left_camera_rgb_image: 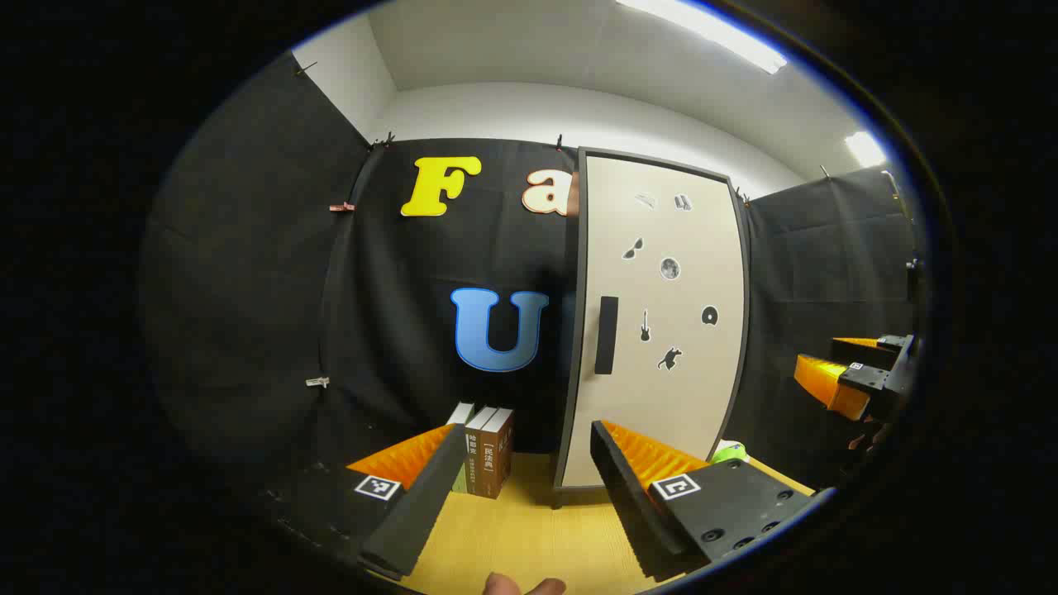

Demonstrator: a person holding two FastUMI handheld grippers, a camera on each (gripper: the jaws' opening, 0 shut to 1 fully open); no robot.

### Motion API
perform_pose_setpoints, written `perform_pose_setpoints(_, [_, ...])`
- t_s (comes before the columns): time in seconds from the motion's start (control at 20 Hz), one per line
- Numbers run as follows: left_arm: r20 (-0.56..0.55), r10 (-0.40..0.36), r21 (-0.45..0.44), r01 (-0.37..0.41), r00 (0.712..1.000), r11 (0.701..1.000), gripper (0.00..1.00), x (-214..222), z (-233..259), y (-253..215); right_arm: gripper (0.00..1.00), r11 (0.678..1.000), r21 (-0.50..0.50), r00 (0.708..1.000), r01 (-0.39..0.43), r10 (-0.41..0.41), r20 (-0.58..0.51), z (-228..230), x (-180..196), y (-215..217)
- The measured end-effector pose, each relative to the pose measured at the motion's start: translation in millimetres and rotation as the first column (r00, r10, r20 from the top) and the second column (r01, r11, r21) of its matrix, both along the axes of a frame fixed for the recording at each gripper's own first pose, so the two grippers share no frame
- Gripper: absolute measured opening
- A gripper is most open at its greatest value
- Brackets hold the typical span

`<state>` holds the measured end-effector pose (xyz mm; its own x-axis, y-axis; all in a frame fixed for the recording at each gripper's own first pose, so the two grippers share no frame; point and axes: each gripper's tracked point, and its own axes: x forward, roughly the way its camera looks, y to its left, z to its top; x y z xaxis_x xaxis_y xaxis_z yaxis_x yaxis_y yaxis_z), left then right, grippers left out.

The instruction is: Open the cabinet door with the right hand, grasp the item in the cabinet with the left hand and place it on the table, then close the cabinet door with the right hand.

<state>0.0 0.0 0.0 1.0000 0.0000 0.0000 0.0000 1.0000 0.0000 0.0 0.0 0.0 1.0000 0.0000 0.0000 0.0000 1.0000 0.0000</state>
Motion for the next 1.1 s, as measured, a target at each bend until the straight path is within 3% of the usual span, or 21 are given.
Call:
perform_pose_setpoints(0.45, [0.01,0.023,-0.001,-0.023,1.0,1.0,0.95,-2.9,3.1,-4.4,0.97,0.999,0.012,0.999,-0.037,0.037,-0.017,-5.3,-2.3,8.6])
perform_pose_setpoints(1.1, [0.007,0.033,0.023,-0.033,0.999,0.999,0.95,-5.0,4.7,7.5,0.98,0.999,0.047,0.999,-0.012,0.014,-0.04,-8.6,-0.5,14.3])
